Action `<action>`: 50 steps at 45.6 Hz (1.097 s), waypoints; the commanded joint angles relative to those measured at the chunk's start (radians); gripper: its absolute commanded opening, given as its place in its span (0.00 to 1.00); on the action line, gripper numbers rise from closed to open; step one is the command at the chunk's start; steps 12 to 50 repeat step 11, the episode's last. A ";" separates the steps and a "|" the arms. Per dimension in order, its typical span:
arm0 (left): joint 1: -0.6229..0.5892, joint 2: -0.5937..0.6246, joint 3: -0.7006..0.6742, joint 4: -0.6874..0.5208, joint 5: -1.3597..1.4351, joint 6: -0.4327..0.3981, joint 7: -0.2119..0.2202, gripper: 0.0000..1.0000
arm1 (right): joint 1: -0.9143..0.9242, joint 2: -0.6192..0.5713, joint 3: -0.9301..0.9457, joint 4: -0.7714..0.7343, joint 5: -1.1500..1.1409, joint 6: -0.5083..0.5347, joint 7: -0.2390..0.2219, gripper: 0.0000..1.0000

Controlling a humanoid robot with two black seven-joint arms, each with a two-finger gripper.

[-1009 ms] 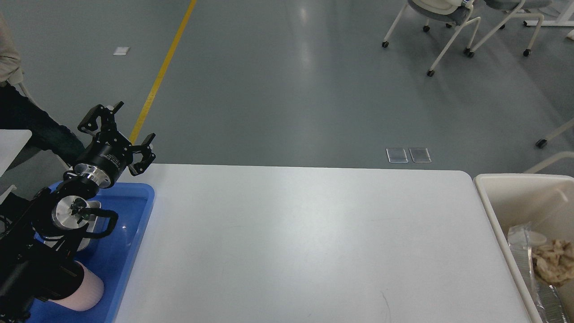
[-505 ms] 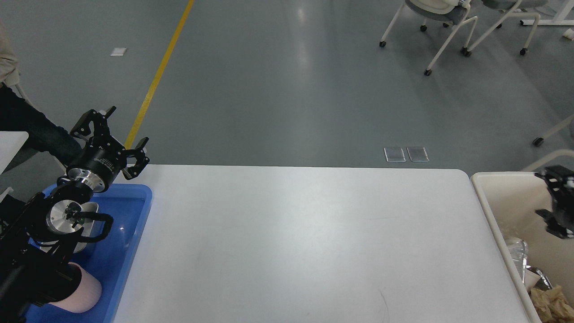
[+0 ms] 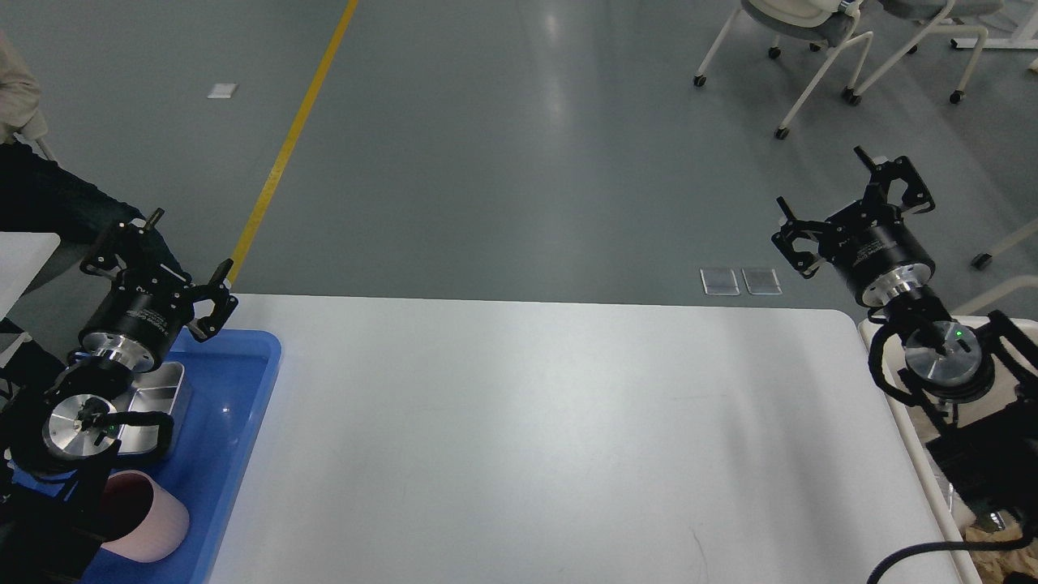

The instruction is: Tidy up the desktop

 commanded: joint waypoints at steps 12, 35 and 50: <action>0.170 -0.057 -0.164 -0.160 -0.002 -0.049 0.000 0.97 | -0.253 0.124 0.177 0.180 -0.002 0.036 0.002 1.00; 0.170 -0.057 -0.164 -0.160 -0.002 -0.049 0.000 0.97 | -0.253 0.124 0.177 0.180 -0.002 0.036 0.002 1.00; 0.170 -0.057 -0.164 -0.160 -0.002 -0.049 0.000 0.97 | -0.253 0.124 0.177 0.180 -0.002 0.036 0.002 1.00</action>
